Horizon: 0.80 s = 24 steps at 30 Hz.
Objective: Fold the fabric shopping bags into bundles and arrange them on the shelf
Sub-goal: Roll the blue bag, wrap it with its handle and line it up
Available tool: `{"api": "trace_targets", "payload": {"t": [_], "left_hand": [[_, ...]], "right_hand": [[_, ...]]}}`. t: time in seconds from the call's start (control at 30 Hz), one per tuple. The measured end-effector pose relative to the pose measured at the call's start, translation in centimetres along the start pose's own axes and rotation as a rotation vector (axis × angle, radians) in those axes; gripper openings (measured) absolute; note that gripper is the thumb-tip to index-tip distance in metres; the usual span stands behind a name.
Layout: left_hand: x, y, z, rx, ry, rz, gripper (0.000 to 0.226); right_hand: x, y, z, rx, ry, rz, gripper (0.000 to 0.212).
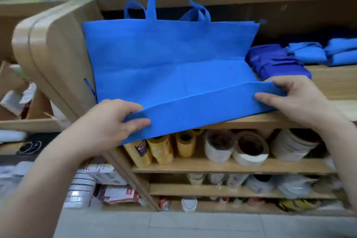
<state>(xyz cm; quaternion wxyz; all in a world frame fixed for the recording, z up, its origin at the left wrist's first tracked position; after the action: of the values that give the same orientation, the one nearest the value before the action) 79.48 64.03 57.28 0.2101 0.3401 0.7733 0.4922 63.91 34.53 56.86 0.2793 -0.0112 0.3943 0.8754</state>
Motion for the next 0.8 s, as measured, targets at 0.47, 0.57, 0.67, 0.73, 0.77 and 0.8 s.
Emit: {"api": "trace_targets", "payload": {"t": [0.47, 0.57, 0.67, 0.73, 0.77, 0.8], "left_hand": [[0.7, -6.0, 0.3, -0.664, -0.172, -0.016, 0.078], [0.4, -4.9, 1.6, -0.574, -0.122, -0.061, 0.086], [0.5, -2.7, 2.1, -0.34, -0.113, -0.112, 0.088], [0.6, -1.4, 2.9, -0.164, -0.055, -0.09, 0.072], [0.6, -1.0, 3.1, -0.106, -0.029, -0.076, 0.064], [0.6, -0.6, 3.2, -0.039, -0.004, -0.069, 0.057]], "right_hand": [[-0.1, -4.2, 0.5, 0.704, 0.249, 0.149, 0.053], [0.0, -4.6, -0.9, 0.661, 0.196, 0.367, 0.089], [-0.1, -4.3, -0.5, 0.686, 0.236, 0.449, 0.089], [0.0, -4.0, -0.3, 0.644, 0.227, 0.495, 0.07], [0.1, -3.6, 0.0, 0.581, 0.22, 0.488, 0.058], [0.2, -2.9, 0.5, 0.488, 0.211, 0.449, 0.048]]}}
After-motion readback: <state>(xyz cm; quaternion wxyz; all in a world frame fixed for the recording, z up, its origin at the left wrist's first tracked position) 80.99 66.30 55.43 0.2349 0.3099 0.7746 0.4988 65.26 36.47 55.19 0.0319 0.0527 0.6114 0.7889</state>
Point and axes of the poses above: each hand's wrist, its own x-axis away from the middle knuckle, its own y-axis out of the back of the hand, z = x × y, the point moved 10 cm from there along -x, towards the middle knuckle, and after that the axes turned 5 degrees about x, right-handed, at the moved point
